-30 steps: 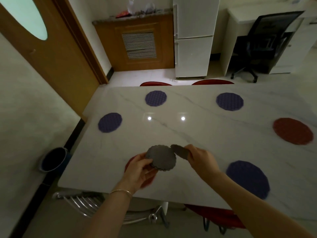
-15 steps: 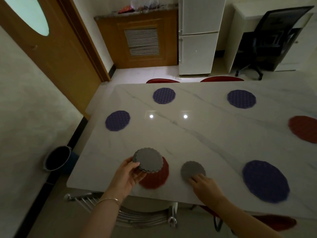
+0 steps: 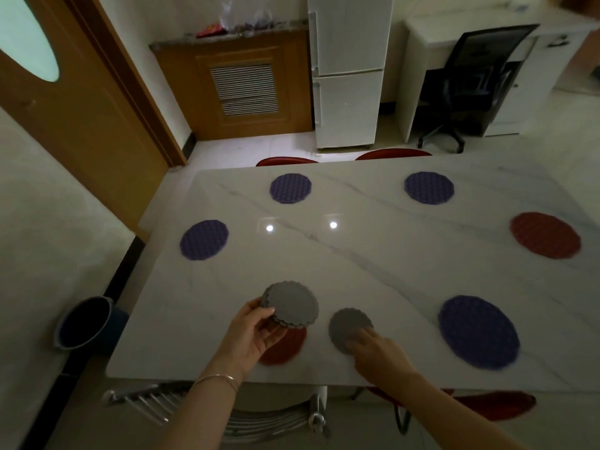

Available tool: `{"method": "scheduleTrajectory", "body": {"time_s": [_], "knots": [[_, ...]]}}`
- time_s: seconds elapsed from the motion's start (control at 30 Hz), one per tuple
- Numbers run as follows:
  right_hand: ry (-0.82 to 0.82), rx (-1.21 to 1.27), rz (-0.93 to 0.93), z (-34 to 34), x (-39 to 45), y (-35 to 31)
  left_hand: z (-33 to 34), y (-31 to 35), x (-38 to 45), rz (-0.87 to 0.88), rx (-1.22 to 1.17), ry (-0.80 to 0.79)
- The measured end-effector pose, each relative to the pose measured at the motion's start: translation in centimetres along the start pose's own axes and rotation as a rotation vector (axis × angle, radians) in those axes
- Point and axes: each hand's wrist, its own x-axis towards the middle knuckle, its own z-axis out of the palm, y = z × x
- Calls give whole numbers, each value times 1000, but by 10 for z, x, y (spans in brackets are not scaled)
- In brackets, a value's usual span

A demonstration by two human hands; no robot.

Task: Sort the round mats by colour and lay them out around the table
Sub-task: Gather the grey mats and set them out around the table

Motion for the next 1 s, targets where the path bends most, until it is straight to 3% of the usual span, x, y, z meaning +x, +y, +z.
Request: {"method": "scheduleTrajectory", "body": {"time_s": [0.17, 0.23, 0.4, 0.67, 1.0], "knots": [[402, 273, 168, -49, -16, 7, 39, -7, 9, -23, 15, -119], [490, 298, 189, -78, -22, 15, 68, -15, 14, -49, 50, -197], [438, 312, 212, -131, -38, 61, 162, -49, 25, -95, 113, -329], [411, 392, 270, -154, -92, 185, 293, -103, 36, -187, 173, -549], [397, 492, 196, -183, -106, 319, 410, -148, 63, -143, 175, -437]]}}
